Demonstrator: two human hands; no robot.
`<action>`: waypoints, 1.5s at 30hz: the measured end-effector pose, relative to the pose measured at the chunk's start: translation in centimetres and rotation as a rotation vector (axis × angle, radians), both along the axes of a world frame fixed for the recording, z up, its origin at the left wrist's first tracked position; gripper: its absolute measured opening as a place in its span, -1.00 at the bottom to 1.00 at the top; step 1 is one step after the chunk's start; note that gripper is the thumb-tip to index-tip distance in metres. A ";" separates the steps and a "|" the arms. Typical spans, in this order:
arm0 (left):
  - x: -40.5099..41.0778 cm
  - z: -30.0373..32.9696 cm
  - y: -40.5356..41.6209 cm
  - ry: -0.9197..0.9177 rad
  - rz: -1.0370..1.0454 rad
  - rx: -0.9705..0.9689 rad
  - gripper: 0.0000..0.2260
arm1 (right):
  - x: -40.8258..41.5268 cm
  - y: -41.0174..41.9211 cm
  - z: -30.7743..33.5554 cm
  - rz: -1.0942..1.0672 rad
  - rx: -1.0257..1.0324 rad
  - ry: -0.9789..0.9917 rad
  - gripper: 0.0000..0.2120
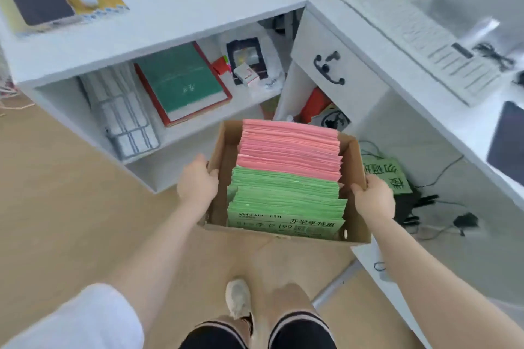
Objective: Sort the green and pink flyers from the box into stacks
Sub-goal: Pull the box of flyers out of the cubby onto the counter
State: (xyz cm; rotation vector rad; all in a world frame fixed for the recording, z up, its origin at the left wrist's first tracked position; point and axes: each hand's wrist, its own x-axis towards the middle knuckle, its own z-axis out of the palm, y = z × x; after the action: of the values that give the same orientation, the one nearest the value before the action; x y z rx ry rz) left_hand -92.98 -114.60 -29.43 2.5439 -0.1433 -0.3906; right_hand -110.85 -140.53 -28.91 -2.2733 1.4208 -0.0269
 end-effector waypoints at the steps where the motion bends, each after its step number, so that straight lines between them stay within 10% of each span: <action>1: -0.7 1.3 -1.0 -0.007 -0.036 -0.014 -0.84 | -1.9 0.0 1.1 -0.050 -0.009 -0.023 -0.86; 22: -30.5 11.9 -11.0 -0.204 -0.779 -0.218 -0.88 | -44.8 8.1 13.6 -0.699 -0.205 -0.166 -0.85; 45: -41.0 18.5 -42.8 -0.233 -1.104 -0.268 -0.88 | -56.0 -15.6 19.6 -0.955 -0.236 -0.189 -0.81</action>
State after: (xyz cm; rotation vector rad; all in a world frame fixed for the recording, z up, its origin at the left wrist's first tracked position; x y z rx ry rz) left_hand -133.96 -157.40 -10.97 2.0094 -1.5843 -0.4192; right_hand -166.86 -156.14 -9.30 -1.4735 2.3243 -0.7080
